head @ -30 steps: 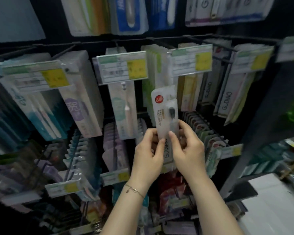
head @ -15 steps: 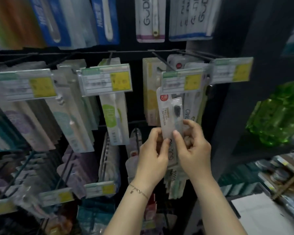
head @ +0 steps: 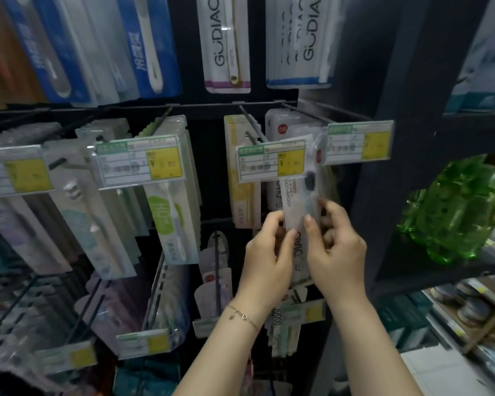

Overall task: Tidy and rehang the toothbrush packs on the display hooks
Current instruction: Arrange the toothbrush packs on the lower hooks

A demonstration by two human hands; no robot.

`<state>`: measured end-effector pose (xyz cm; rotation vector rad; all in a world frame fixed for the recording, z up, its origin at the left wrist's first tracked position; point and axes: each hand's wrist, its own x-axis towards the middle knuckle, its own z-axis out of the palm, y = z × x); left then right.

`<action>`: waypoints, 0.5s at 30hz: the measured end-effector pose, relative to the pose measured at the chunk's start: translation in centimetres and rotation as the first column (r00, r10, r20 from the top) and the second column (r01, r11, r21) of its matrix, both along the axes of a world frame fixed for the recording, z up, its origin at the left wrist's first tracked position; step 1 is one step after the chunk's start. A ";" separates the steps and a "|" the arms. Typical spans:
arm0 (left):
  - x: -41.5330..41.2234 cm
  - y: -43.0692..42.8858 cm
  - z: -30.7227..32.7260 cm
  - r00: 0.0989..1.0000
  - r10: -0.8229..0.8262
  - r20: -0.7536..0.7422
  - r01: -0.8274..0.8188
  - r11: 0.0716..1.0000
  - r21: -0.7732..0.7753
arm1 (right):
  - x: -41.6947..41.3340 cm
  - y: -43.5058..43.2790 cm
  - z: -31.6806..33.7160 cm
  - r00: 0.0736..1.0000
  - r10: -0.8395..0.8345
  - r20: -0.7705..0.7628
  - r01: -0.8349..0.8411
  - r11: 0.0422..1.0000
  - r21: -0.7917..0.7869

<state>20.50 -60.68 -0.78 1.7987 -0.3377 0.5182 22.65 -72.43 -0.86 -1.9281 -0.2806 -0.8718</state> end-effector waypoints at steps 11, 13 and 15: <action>-0.1 -0.8 -1.0 0.987 0.029 0.158 -0.024 0.999 -0.029 | 0.3 -0.4 -0.2 0.993 0.001 0.121 0.009 0.997 -0.082; -0.3 -1.0 -1.5 0.984 0.044 0.173 -0.042 0.999 -0.017 | 0.1 -0.4 -0.7 0.991 0.013 0.132 -0.004 0.998 -0.068; -0.2 -1.2 -1.9 0.985 0.045 0.165 -0.044 0.999 -0.013 | 0.0 -0.6 -0.8 0.991 0.007 0.131 -0.001 0.999 -0.047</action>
